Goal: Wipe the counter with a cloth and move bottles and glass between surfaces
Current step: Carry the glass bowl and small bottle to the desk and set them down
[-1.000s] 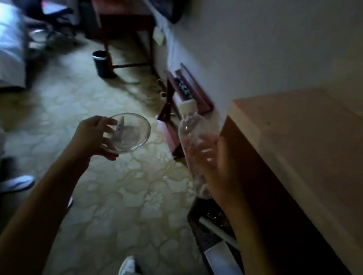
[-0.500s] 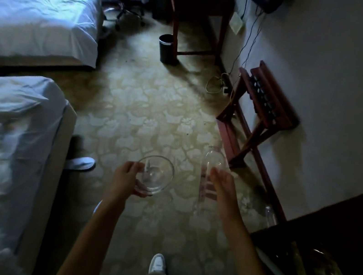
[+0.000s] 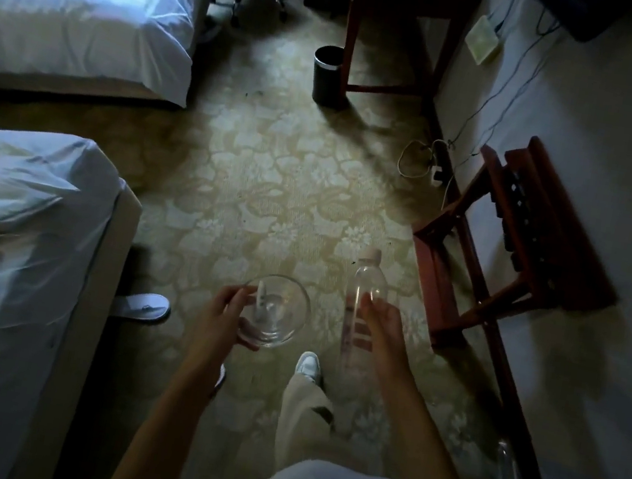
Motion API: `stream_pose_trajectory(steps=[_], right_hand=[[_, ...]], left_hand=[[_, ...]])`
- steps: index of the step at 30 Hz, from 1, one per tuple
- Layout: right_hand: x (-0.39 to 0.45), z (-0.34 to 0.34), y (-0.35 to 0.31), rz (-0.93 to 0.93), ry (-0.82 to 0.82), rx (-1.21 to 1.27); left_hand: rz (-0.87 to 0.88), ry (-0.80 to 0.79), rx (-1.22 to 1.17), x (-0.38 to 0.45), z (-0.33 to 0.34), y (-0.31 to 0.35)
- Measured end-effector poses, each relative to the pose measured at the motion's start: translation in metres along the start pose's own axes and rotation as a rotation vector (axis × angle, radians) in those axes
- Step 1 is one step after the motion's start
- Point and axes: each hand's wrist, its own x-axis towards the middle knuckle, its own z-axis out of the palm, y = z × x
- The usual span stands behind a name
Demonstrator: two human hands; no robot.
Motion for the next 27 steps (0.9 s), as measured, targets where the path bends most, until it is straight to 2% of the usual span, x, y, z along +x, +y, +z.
stream_pose_trajectory(steps=[9, 14, 20, 27], right_hand=[[0.22, 0.071, -0.154, -0.056, -0.123, -0.032], [0.321, 0.113, -0.195, -0.03, -0.144, -0.027], [0.454, 0.159, -0.226, 0.004, -0.084, -0.048], [0.63, 0.215, -0.354, -0.082, -0.011, -0.04]], left_hand=[[0.085, 0.131, -0.062, 0.186, 0.015, 0.144], [0.059, 0.163, -0.139, 0.289, 0.023, 0.185], [0.026, 0.099, -0.165, 0.454, 0.046, 0.223], [0.1, 0.008, -0.153, 0.642, 0.065, 0.35]])
